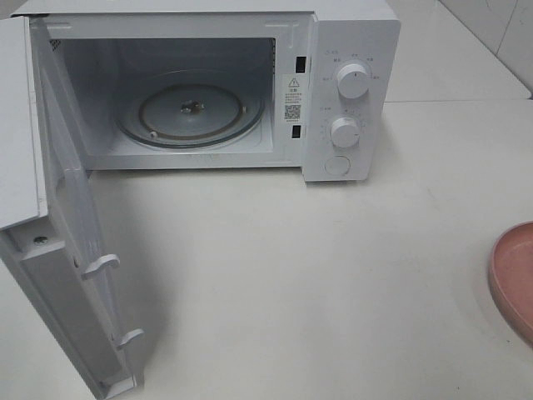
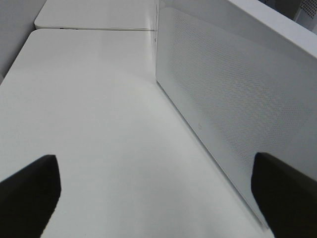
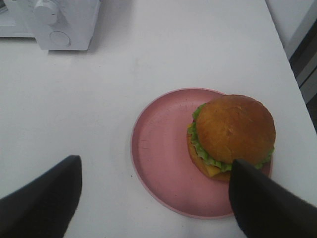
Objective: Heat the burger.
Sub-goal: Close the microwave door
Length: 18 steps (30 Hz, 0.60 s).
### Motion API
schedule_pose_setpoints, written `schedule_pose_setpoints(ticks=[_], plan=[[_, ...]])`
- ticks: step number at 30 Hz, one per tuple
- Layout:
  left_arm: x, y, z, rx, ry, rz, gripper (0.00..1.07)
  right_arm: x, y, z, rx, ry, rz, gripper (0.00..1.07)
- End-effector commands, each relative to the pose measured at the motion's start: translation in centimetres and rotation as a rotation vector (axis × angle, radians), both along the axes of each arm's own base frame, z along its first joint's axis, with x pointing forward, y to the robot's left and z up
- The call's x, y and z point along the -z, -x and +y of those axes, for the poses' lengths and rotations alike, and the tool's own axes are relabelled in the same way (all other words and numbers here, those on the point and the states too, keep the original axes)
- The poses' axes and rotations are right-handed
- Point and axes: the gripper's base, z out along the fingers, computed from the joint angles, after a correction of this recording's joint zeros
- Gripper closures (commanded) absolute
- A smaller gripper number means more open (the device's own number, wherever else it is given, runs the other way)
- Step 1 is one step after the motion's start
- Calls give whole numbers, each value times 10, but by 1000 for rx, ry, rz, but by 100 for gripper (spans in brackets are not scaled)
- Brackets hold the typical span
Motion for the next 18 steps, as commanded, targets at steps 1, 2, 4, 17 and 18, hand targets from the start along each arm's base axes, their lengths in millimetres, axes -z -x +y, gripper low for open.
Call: schedule_pose_setpoints(ticks=[1, 2, 4, 17, 18], plan=[[1, 2, 0, -4, 7, -21, 6, 14, 10, -1, 31, -7, -30, 31], [1, 2, 0, -4, 7, -21, 6, 14, 10, -1, 31, -7, -30, 31], [1, 2, 0, -4, 7, -21, 6, 16, 18, 0, 34, -11, -81, 31], [1, 1, 0, -4, 6, -13, 6, 17, 36, -1, 40, -20, -192, 31], [1, 1, 0, -4, 6, -13, 6, 17, 36, -1, 40, -20, -192, 31]])
